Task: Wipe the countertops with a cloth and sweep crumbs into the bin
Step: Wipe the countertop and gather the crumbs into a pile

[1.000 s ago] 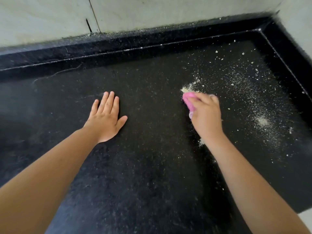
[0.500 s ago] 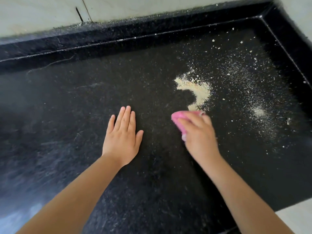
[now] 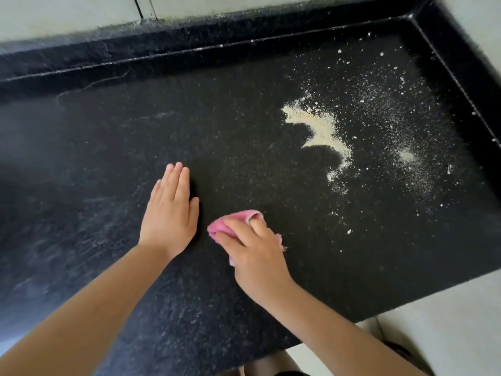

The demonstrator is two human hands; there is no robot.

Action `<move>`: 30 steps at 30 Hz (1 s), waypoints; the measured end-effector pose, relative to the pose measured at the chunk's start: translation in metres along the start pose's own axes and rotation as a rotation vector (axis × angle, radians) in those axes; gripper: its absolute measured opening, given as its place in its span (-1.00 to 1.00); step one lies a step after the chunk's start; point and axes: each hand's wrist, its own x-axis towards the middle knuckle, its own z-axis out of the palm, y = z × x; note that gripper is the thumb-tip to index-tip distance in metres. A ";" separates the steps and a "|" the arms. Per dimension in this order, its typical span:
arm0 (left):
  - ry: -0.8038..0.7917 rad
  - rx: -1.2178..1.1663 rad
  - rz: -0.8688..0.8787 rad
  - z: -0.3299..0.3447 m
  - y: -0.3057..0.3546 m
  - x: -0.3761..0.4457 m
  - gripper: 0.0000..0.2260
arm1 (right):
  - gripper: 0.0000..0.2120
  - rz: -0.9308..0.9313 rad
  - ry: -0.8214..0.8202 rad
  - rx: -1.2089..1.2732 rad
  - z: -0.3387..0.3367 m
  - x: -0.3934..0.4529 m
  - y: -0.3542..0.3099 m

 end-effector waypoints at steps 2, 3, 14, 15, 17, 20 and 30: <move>-0.001 0.026 -0.003 0.001 -0.004 -0.010 -0.53 | -0.55 0.002 0.004 -0.037 -0.002 0.001 0.018; 0.002 0.042 0.002 -0.001 -0.005 -0.017 -0.50 | -0.53 0.030 0.018 -0.058 -0.005 0.004 0.031; 0.008 0.156 -0.042 0.003 -0.019 -0.057 -0.50 | -0.56 0.128 0.251 -0.071 -0.022 0.037 0.043; -0.001 0.172 -0.044 0.003 -0.021 -0.058 -0.51 | -0.55 0.054 0.205 -0.051 -0.012 0.033 0.022; -0.014 0.207 -0.040 0.005 -0.023 -0.059 -0.52 | -0.59 -0.044 0.107 -0.047 0.008 0.026 -0.011; -0.019 0.220 -0.044 0.006 -0.022 -0.059 -0.51 | -0.60 -0.080 0.029 -0.032 0.021 0.030 -0.013; -0.024 0.202 -0.067 0.005 -0.019 -0.059 -0.54 | -0.57 0.331 0.237 -0.199 -0.044 0.044 0.096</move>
